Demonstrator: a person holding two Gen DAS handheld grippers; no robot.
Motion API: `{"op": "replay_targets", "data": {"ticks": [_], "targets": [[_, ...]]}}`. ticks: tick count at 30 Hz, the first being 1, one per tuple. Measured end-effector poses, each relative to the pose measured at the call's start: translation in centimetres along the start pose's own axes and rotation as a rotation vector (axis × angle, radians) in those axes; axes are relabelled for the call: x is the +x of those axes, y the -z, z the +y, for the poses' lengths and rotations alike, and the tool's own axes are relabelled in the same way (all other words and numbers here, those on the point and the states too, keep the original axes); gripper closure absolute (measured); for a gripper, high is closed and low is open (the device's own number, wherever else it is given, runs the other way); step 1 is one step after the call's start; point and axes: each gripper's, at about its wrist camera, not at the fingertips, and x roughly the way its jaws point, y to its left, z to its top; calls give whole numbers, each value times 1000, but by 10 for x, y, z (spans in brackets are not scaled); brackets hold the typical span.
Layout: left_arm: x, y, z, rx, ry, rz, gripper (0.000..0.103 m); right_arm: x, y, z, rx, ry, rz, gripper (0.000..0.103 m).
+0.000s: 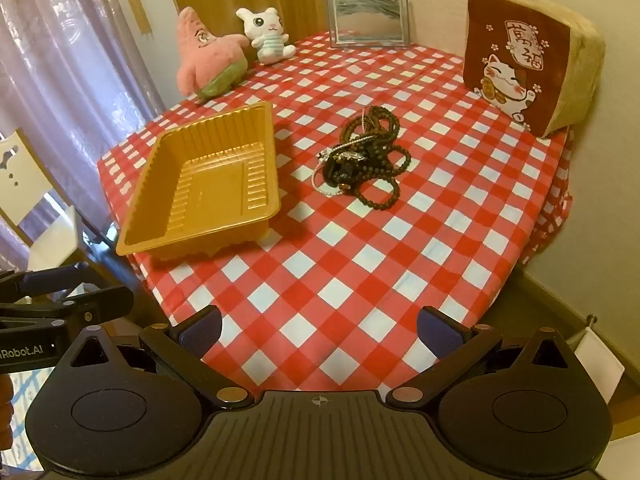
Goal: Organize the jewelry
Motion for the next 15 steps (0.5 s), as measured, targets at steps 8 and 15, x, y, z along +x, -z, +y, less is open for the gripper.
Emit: {"op": "replay_targets", "data": {"ticks": [8,15], "targets": [[0,0,0,0,1,0,18,0,1,1,2,1,-3,0],[-2,0,3,1,-4,-1,18,1,1,2,0,-5,0,0]]}}
